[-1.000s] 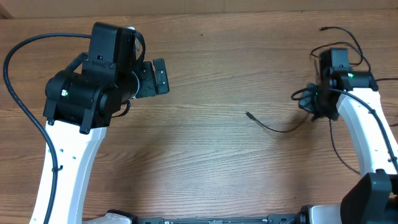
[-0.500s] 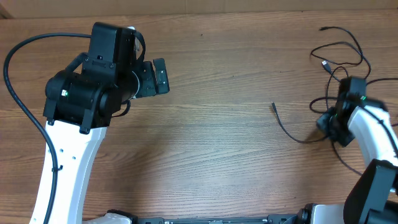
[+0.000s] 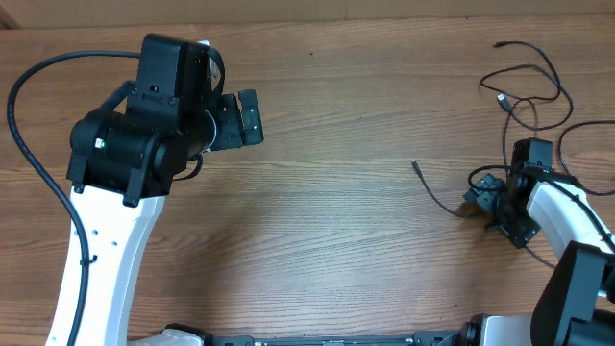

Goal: Untangle cables

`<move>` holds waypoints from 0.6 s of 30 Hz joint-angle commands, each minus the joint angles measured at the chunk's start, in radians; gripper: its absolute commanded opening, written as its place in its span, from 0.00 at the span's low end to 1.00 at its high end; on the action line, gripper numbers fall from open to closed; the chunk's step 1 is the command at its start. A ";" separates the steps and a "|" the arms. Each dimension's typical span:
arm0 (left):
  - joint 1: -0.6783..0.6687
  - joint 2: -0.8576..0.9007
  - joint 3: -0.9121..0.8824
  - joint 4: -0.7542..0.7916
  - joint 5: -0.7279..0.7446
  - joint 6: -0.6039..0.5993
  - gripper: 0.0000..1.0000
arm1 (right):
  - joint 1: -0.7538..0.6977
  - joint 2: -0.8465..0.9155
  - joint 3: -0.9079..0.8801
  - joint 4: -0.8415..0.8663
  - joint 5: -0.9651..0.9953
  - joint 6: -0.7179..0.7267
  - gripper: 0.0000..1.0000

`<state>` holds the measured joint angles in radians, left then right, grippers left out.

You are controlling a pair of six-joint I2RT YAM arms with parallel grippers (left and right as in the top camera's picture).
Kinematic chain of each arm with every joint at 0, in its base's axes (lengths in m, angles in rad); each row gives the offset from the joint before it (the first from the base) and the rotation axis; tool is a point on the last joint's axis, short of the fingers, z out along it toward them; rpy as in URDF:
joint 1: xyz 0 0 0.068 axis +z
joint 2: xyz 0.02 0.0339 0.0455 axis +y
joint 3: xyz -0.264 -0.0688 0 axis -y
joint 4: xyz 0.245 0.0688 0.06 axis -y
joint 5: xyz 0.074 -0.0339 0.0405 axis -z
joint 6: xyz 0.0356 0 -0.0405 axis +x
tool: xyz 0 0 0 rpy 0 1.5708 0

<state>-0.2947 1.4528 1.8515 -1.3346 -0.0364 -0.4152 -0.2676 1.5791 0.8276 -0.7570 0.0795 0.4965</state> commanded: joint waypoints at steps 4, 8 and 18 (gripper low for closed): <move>-0.007 -0.021 -0.004 0.004 0.010 0.019 1.00 | -0.001 -0.089 0.167 -0.109 -0.111 -0.089 1.00; -0.007 -0.021 -0.005 0.005 0.003 0.019 1.00 | 0.000 -0.193 0.308 -0.213 -0.111 -0.110 1.00; -0.007 -0.021 -0.005 0.004 -0.005 0.054 1.00 | 0.000 -0.455 0.562 -0.432 -0.109 -0.119 1.00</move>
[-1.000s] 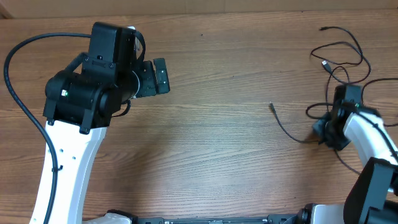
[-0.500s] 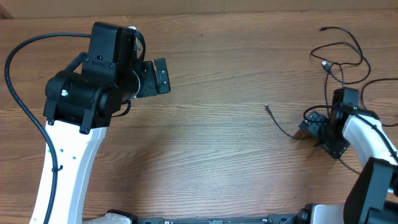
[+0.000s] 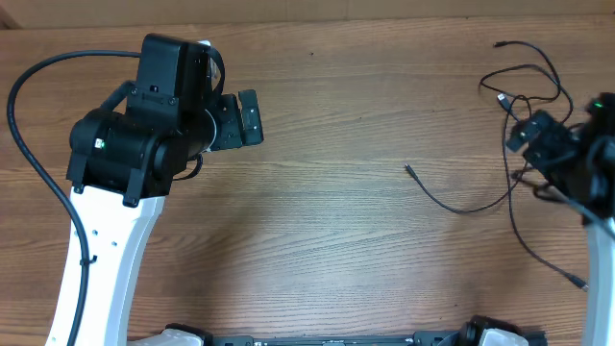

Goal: Untangle cables

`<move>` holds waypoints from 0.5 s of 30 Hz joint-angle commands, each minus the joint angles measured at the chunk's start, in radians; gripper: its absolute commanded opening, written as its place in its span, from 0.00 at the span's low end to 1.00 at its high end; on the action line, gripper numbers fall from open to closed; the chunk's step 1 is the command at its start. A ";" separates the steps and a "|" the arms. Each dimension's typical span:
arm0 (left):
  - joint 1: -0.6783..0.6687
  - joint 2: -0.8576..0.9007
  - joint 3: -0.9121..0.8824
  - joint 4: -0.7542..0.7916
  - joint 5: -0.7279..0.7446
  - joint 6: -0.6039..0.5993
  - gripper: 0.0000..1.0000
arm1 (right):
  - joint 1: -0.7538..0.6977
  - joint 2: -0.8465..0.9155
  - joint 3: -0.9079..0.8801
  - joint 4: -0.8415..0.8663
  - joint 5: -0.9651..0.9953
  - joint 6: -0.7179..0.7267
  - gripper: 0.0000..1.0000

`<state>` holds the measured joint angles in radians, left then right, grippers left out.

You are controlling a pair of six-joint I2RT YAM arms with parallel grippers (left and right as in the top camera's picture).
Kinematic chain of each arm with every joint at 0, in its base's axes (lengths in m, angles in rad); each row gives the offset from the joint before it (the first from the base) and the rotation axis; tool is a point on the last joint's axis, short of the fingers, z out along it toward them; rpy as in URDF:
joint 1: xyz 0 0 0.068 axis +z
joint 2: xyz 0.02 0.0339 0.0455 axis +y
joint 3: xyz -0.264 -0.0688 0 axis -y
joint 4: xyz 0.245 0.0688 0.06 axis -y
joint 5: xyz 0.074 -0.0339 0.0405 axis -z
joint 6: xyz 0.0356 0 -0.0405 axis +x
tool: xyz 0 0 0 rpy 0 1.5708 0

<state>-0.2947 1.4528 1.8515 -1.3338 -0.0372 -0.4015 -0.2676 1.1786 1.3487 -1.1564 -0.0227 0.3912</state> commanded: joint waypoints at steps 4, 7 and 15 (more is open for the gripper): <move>-0.007 -0.023 -0.004 -0.008 -0.008 0.043 1.00 | 0.000 -0.172 0.067 -0.146 -0.010 -0.057 1.00; -0.007 -0.033 -0.004 -0.023 -0.008 0.043 1.00 | 0.000 -0.282 0.067 -0.193 -0.027 -0.098 1.00; -0.008 -0.183 -0.004 -0.039 -0.030 0.043 1.00 | 0.000 -0.548 0.067 -0.189 -0.251 -0.281 1.00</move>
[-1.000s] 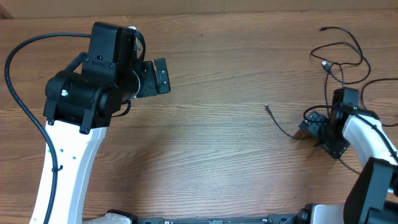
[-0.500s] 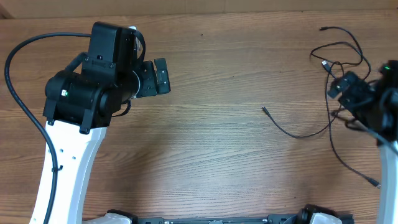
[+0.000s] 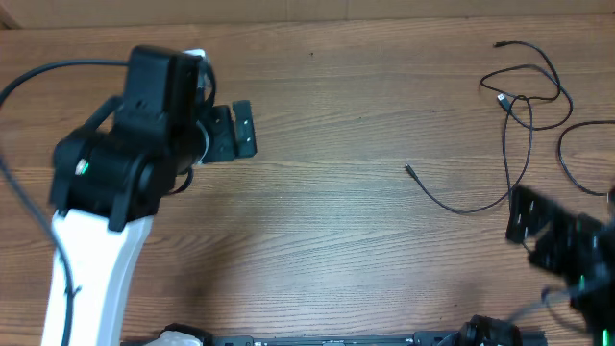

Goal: Untangle cables

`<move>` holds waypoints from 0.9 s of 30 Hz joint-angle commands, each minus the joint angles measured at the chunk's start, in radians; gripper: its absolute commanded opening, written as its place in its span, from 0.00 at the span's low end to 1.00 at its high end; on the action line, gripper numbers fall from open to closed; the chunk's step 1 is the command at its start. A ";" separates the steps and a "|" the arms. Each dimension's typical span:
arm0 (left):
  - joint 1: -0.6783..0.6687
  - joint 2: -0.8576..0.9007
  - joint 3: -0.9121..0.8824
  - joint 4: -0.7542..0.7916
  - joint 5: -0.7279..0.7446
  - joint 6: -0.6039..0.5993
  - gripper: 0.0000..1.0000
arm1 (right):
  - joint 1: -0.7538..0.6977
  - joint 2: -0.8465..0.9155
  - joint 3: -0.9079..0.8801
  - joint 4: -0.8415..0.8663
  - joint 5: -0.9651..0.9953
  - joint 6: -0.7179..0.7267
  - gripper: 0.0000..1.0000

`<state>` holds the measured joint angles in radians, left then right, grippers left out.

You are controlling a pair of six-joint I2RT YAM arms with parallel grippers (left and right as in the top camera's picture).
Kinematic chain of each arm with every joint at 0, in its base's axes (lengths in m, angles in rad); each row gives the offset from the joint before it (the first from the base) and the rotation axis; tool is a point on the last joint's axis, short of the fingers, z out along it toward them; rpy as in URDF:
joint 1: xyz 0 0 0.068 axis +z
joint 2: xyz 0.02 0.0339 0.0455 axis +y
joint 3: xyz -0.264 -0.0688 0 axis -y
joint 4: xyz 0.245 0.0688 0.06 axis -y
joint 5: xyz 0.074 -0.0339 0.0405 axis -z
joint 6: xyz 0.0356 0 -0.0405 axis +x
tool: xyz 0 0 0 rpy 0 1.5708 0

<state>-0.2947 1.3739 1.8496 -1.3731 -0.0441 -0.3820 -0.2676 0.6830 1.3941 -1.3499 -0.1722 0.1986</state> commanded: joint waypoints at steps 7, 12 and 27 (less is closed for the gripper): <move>-0.008 -0.320 -0.002 0.006 -0.094 0.117 0.99 | 0.000 -0.058 0.021 -0.066 -0.122 -0.103 1.00; -0.008 -0.447 -0.017 -0.002 -0.093 0.249 1.00 | 0.000 -0.055 0.021 -0.074 -0.122 -0.109 1.00; -0.007 -0.666 -0.336 0.085 -0.322 0.130 1.00 | 0.000 -0.055 0.021 -0.074 -0.137 -0.128 1.00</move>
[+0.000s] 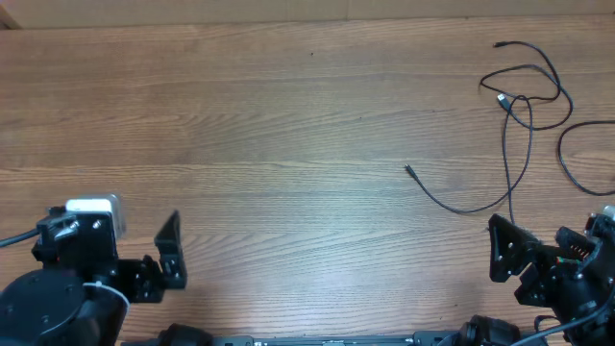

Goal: Untangle cables

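Observation:
Thin black cables lie at the right of the wooden table in the overhead view. One cable (pixel 527 91) loops at the far right corner and runs down in a curve to a free plug end (pixel 408 170) near the middle. A second cable (pixel 569 165) curves off the right edge. My left gripper (pixel 163 264) sits at the front left edge, open and empty. My right gripper (pixel 514 269) sits at the front right edge, open and empty, just below the lower stretch of the first cable.
The wooden table (pixel 288 115) stretches across the whole view. A bar of the robot's base (pixel 327 338) runs along the front edge between the two arms.
My left arm has moved from the far left of the table back to the front left edge. My right gripper has moved a little further toward the front edge. The cables lie as before.
My right gripper was low on the table at a cable right of the middle, while the left arm hung over the far left. Then the right gripper stood by the loops with the cable spread out. Then it was near the front. Now both arms are at the front edge.

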`<move>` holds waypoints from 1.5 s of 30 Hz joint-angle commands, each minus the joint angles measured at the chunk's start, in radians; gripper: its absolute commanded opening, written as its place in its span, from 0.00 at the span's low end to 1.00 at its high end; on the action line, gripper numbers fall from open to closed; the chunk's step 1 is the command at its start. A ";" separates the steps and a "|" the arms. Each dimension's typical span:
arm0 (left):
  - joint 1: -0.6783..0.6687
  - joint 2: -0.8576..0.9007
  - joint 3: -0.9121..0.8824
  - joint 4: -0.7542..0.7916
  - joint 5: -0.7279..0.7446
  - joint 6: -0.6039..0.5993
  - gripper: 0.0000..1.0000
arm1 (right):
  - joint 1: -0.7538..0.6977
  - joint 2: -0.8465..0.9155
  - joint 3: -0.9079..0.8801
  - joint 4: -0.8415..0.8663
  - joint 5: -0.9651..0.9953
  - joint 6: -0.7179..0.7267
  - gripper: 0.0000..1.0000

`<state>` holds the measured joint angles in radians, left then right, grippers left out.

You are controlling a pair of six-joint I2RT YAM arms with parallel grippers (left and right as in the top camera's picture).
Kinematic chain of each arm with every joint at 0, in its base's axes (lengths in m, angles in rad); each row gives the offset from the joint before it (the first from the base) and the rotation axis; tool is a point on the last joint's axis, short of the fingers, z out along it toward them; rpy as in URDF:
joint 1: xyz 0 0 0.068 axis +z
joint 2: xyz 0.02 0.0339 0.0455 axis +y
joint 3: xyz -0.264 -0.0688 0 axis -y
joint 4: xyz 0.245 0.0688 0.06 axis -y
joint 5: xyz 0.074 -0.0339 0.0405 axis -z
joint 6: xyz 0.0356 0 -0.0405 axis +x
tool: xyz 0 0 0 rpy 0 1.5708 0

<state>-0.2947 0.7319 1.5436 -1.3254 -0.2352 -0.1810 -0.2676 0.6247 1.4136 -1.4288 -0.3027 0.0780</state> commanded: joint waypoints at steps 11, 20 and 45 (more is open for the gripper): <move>-0.007 -0.021 -0.032 0.171 -0.111 -0.070 1.00 | -0.002 0.058 -0.068 0.029 0.320 0.148 1.00; -0.007 -0.021 -0.032 0.245 0.092 -0.070 1.00 | -0.003 0.406 -0.229 0.361 0.420 0.319 1.00; -0.007 -0.001 -0.032 0.265 0.157 -0.043 1.00 | -0.312 0.835 -0.088 0.787 -0.200 0.445 1.00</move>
<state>-0.2947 0.7208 1.5150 -1.0554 -0.0956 -0.2333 -0.5758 1.4654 1.3014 -0.6193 -0.4698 0.5179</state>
